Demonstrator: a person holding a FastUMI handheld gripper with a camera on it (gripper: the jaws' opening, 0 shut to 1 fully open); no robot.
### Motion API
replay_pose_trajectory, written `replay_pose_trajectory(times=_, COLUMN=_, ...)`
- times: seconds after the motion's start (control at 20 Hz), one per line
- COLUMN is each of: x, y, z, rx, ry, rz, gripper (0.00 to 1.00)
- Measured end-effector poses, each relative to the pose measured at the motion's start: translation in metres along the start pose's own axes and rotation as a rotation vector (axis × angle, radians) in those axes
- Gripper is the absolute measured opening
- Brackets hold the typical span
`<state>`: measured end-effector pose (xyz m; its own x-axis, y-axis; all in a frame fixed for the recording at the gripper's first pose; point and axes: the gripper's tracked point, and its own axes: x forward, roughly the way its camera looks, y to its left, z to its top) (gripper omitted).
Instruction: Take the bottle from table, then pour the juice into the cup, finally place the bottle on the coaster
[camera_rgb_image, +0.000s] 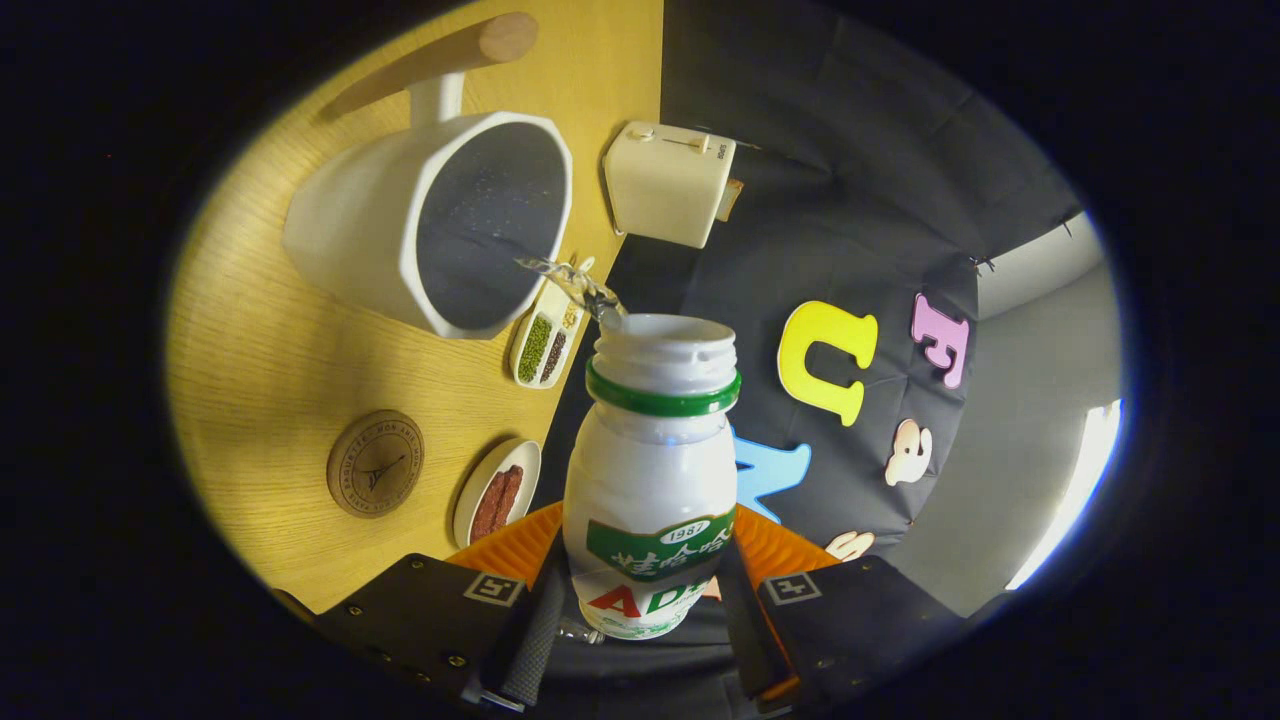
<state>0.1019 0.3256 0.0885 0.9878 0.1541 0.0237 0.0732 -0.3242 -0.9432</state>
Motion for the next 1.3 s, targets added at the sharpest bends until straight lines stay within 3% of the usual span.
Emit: replay_pose_trajectory(times=1.3, x=0.002, y=-0.015, z=0.006, rx=-0.103, ry=-0.011, rz=-0.022, gripper=0.72)
